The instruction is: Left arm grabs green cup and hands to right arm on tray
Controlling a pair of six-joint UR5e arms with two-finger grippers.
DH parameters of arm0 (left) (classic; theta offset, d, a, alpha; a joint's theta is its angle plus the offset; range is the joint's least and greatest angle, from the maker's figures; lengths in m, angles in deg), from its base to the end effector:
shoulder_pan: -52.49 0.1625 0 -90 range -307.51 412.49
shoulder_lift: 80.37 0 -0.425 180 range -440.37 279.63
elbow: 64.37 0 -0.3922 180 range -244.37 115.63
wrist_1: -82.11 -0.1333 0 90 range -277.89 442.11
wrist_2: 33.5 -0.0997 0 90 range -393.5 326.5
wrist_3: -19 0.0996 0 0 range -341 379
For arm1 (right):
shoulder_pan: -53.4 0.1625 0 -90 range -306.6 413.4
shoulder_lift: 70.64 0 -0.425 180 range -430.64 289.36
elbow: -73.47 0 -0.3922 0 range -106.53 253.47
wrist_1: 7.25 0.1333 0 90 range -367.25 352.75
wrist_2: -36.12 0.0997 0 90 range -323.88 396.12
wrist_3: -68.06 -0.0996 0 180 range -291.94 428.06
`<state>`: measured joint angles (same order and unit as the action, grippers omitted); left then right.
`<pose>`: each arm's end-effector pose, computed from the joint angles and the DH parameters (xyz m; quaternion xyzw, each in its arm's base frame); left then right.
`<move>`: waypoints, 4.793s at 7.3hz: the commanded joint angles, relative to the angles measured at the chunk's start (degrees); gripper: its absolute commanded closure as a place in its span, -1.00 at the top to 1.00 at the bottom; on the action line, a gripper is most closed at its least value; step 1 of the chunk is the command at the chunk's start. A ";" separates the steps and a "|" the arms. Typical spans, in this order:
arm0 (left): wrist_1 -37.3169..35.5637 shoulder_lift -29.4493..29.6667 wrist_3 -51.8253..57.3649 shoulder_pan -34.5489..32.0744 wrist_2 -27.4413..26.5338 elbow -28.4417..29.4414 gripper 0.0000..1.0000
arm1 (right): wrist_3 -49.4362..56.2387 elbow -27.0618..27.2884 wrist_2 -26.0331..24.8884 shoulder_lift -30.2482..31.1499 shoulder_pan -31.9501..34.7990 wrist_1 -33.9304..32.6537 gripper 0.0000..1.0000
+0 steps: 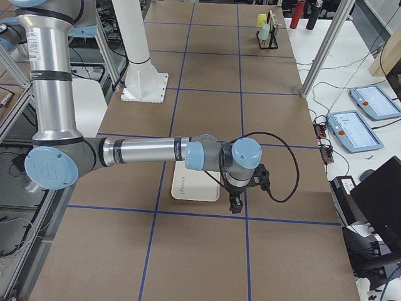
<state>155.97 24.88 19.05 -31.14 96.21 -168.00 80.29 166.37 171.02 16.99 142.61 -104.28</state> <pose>-0.0061 -0.5736 0.4359 0.0856 0.3428 0.0900 0.9312 0.0560 -0.5064 0.6247 0.0239 -0.3813 -0.0989 0.9188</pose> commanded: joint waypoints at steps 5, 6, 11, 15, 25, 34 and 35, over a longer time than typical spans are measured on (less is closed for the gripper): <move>24.97 2.50 -34.52 6.81 -0.16 5.35 1.00 | 0.07 -0.01 -0.07 -0.18 0.00 0.00 0.98; 30.07 2.50 -41.12 8.47 -2.59 6.94 1.00 | 0.07 -0.01 -0.07 -0.09 0.00 0.09 0.98; 37.22 3.02 -56.45 21.03 -29.02 8.08 1.00 | 0.07 -0.01 -0.07 -0.18 0.00 0.09 0.98; 49.50 6.98 -59.82 26.85 -46.80 20.19 1.00 | 0.07 0.08 -0.07 -0.26 0.00 0.00 0.98; 54.55 9.97 -55.77 28.35 -51.13 28.92 1.00 | 0.07 0.08 -0.07 -0.18 0.00 0.09 0.98; 54.82 10.67 -55.86 29.58 -52.63 31.74 0.89 | 0.07 -0.01 -0.07 -0.09 0.00 0.00 0.98; 54.82 10.67 -55.86 29.58 -52.63 31.74 0.81 | 0.07 0.08 0.01 0.00 0.00 0.00 0.98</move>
<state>210.80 35.55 -36.81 -1.58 43.60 -136.29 80.36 166.39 170.96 16.92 142.61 -104.25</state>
